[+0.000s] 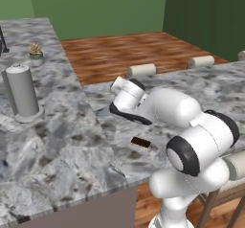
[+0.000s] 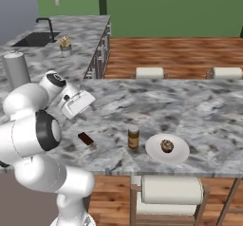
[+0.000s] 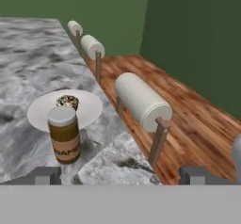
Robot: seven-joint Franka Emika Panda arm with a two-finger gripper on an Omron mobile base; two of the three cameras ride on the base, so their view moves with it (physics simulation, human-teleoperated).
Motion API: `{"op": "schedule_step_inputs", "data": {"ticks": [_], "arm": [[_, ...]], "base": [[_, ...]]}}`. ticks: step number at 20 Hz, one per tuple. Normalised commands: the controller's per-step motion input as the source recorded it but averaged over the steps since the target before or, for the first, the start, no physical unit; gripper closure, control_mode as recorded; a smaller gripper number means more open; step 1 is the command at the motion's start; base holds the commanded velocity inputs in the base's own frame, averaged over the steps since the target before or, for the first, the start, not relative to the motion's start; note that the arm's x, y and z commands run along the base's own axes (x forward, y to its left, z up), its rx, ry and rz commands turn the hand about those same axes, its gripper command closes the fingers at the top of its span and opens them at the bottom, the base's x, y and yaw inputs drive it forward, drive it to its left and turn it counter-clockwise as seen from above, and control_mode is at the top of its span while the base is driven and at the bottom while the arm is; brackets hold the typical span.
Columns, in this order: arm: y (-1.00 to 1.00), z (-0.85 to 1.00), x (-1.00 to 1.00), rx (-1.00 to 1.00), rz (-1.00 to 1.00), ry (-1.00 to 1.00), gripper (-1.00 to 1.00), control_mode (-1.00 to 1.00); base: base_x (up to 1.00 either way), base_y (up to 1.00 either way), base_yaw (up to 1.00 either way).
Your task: Take the cinnamon bottle from the cabinet and place it on the dining table, next to the plate with the cupcake. Then take the chocolate from the dining counter and place it on the cupcake plate.
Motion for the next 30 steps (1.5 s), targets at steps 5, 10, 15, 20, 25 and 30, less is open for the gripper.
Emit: {"op": "schedule_step_inputs", "data": {"ticks": [5,10,15,20,25,30], "arm": [[0.22,-0.08,0.01,0.56,0.01,0.00,-1.00,-1.00],[0.53,-0.62,0.17,0.37,-0.08,-0.06,-1.00,-1.00],[0.45,-0.54,0.23,0.13,-0.40,-0.10,-1.00,-1.00],[0.14,-0.63,0.31,0.00,-0.48,0.03,-1.00,-1.00],[0.15,-0.60,0.09,-0.01,-0.28,-0.01,-1.00,-1.00],[0.38,-0.48,0.14,-0.06,-0.24,-0.10,-1.00,-1.00]], "base": [[0.00,0.00,0.00],[0.00,0.00,0.00],[0.00,0.00,0.00],[0.00,0.00,0.00],[0.00,0.00,0.00],[0.00,0.00,0.00]]}}
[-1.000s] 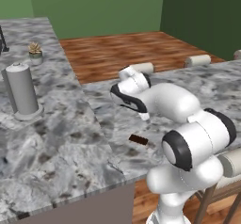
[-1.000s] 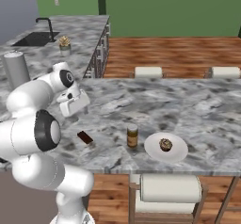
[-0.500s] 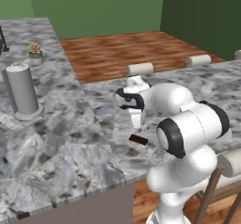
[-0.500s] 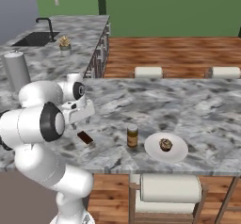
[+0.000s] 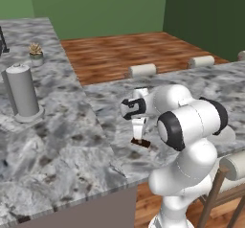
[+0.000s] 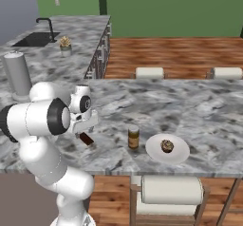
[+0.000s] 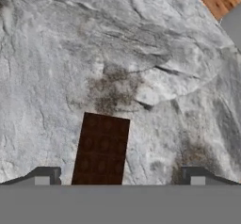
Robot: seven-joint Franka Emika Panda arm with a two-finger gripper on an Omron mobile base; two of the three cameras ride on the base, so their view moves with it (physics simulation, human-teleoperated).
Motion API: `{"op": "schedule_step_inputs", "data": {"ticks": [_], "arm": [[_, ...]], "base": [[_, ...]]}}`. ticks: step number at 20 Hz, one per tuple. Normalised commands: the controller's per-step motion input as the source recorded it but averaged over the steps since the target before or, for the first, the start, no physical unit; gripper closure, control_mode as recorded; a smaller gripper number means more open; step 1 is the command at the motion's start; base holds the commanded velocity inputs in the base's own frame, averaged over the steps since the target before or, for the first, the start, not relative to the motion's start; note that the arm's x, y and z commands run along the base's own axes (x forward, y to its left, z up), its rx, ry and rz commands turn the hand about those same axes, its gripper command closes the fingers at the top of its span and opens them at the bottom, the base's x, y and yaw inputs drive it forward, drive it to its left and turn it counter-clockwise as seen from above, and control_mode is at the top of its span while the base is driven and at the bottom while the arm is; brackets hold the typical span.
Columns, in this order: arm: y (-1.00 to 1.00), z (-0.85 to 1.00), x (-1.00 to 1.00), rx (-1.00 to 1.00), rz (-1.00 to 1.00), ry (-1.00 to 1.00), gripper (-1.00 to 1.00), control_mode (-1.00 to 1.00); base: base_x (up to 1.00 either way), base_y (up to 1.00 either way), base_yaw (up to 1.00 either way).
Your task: Take the cinnamon bottle from the cabinet and place it on the dining table, next to the plate with the cupcake. Then take the chocolate from the dining counter and place it on the cupcake plate.
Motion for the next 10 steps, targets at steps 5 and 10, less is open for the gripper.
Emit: {"op": "schedule_step_inputs", "data": {"ticks": [5,10], "arm": [[0.15,-0.42,0.28,-0.09,-0.20,-0.09,-1.00,-1.00],[0.20,-0.40,0.13,-0.11,-0.19,-0.08,-1.00,-1.00]], "base": [[0.00,0.00,0.00],[0.00,0.00,0.00]]}}
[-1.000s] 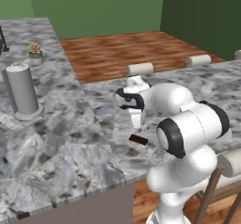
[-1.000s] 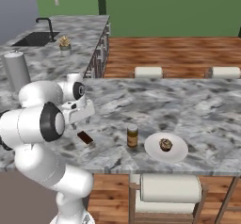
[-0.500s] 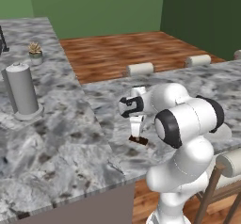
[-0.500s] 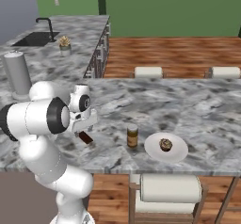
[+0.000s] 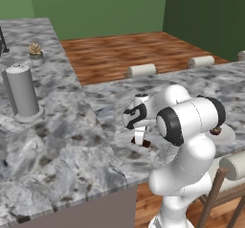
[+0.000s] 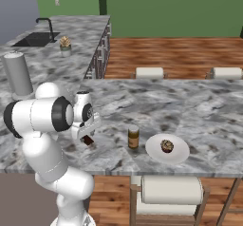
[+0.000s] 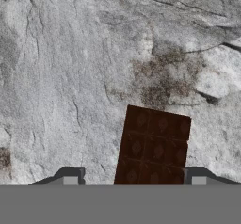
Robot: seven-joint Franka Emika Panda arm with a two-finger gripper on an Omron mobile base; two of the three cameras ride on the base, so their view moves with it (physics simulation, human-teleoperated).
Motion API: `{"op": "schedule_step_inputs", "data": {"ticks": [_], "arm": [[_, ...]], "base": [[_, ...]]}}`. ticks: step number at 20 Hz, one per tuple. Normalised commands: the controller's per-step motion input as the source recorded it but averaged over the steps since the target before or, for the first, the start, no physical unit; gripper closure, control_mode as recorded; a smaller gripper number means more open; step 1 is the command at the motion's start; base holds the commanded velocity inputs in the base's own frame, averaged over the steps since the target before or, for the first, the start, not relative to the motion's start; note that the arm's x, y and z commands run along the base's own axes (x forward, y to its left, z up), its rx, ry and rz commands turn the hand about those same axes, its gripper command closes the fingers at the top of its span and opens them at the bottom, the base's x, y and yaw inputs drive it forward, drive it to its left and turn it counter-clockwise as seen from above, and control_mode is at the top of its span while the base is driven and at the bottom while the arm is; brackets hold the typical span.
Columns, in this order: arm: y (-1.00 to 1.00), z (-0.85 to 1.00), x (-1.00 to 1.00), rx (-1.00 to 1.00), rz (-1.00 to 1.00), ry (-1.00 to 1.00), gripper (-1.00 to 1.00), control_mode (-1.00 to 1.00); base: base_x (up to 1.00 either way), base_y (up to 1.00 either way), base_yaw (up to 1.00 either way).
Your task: Take the cinnamon bottle from the cabinet and place it on the dining table, next to the plate with the cupcake. Then take the chocolate from the dining counter and place it on the cupcake plate.
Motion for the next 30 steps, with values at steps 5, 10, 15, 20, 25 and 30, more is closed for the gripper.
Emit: {"op": "schedule_step_inputs", "data": {"ticks": [5,10,15,20,25,30], "arm": [[0.25,-0.47,0.00,-0.11,-0.19,-0.08,-1.00,-1.00],[0.28,-0.51,-0.06,-0.09,-0.22,-0.07,1.00,-1.00],[0.10,-0.18,-0.07,-0.03,-0.18,-0.02,1.00,-1.00],[0.00,0.00,-0.20,0.00,-0.10,0.00,1.00,-1.00],[0.00,0.31,-0.24,0.00,-0.12,0.00,1.00,-1.00],[-0.01,0.99,-0.07,-0.03,-0.14,-0.01,1.00,-1.00]], "base": [[0.00,0.00,0.00],[0.00,0.00,0.00],[0.00,0.00,0.00],[0.00,0.00,0.00],[0.00,0.00,0.00],[0.00,0.00,0.00]]}}
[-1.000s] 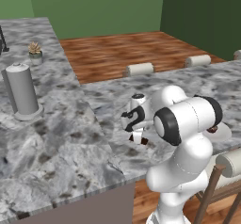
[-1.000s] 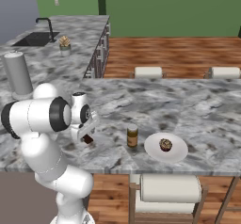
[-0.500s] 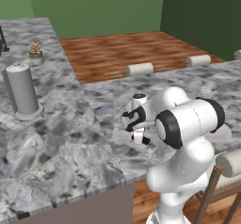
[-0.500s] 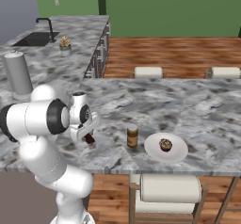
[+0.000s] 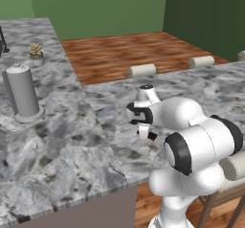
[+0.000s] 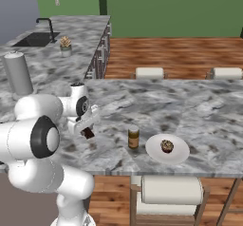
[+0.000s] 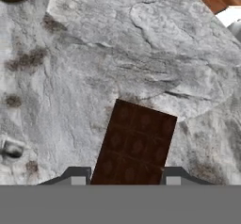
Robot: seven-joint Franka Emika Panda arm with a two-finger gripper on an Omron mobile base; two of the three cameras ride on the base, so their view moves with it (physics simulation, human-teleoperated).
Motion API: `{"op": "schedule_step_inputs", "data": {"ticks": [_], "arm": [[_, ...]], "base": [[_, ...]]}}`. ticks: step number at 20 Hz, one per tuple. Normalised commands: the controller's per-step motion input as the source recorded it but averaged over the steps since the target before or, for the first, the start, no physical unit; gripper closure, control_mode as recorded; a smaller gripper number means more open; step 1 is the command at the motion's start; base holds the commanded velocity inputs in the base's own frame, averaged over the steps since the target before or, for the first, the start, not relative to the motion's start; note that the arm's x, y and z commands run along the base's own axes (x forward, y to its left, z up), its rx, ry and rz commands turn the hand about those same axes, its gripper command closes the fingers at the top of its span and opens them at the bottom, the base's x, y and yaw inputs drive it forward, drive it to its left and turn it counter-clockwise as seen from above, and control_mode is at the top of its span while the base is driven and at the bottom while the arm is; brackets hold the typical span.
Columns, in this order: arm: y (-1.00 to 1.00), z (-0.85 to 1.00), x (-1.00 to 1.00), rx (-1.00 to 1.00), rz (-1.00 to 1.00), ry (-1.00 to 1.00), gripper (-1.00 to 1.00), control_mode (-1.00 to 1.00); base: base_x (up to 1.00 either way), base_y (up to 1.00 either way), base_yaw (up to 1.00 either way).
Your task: Take the cinnamon bottle from the cabinet and place it on the dining table, next to the plate with the cupcake. Then take the chocolate from the dining counter and place it on the cupcake plate.
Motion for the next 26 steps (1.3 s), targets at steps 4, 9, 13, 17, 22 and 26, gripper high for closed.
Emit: {"op": "schedule_step_inputs", "data": {"ticks": [4,9,13,17,22,26], "arm": [[-0.34,1.00,-0.01,-0.05,-0.07,0.00,1.00,-1.00],[-0.47,1.00,-0.15,-0.03,0.00,0.00,1.00,-1.00],[-0.57,1.00,-0.28,-0.02,0.00,0.00,1.00,-1.00],[-0.79,0.81,-0.49,-0.02,0.00,0.00,1.00,-1.00],[-1.00,0.42,-0.71,0.00,0.00,0.00,1.00,-1.00],[-0.89,0.25,-0.64,-0.01,0.00,0.00,1.00,-1.00]], "base": [[0.00,0.00,0.00],[0.00,0.00,0.00],[0.00,0.00,0.00],[0.00,0.00,0.00],[0.00,0.00,0.00],[0.00,0.00,0.00]]}}
